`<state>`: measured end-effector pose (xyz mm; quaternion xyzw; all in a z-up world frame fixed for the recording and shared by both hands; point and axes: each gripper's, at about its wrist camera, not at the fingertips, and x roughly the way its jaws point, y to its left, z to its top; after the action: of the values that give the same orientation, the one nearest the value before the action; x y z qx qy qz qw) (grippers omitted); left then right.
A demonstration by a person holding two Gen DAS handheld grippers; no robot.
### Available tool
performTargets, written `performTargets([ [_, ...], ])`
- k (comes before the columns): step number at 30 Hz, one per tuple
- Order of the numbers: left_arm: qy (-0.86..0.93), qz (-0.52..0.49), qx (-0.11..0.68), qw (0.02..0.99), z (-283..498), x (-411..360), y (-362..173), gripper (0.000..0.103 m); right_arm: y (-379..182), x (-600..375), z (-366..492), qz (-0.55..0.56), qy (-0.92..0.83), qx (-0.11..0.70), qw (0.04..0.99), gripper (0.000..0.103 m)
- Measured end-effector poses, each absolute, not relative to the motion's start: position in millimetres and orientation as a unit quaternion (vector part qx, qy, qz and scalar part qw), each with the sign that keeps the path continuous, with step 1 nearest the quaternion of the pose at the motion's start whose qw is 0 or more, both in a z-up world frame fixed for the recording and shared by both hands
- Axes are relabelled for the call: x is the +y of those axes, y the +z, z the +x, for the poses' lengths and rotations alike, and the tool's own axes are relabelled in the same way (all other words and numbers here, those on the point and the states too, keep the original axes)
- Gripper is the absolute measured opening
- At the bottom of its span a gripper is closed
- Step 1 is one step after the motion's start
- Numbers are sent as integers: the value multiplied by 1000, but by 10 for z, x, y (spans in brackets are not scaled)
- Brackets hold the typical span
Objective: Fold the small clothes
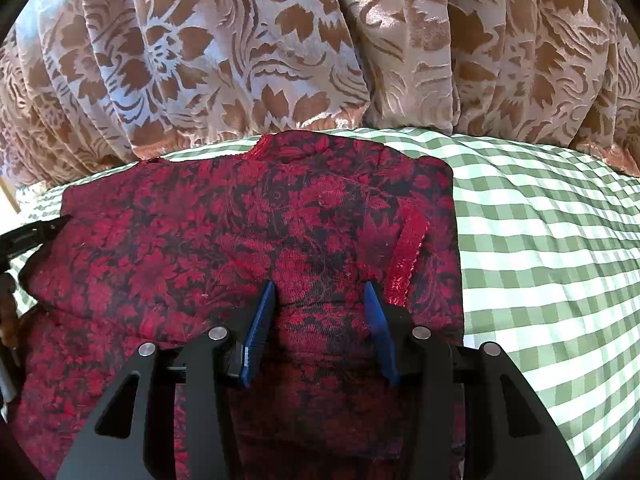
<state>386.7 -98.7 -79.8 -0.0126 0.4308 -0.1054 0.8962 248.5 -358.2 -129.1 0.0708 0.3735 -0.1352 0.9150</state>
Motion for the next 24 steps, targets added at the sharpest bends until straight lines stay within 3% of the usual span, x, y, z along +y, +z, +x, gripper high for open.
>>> performTargets([
  [2, -109, -26, 430, 896, 3732, -860, -700, 54, -1282, -3584, 2484, 71, -135, 374, 915, 45],
  [5, -118, -31, 436, 892, 3459, -638, -667, 55, -1232, -3606, 2454, 83, -130, 375, 914, 48],
  [9, -140, -38, 452, 880, 2979, -234, -691, 54, -1057, -3546, 2278, 99, -98, 386, 912, 84],
  [10, -145, -42, 457, 876, 2888, -169, -702, 54, -1020, -3512, 2199, 94, -100, 387, 912, 87],
  [19, -222, -99, 507, 827, 1811, 467, -980, 53, -1172, -3530, 989, 166, -64, 433, 884, 88],
  [23, -251, -106, 514, 814, 1383, 519, -985, 51, -1326, -3359, 350, 199, -19, 462, 864, 83],
  [24, -257, -102, 519, 809, 1268, 518, -992, 51, -1354, -3286, 178, 205, -7, 471, 858, 78],
])
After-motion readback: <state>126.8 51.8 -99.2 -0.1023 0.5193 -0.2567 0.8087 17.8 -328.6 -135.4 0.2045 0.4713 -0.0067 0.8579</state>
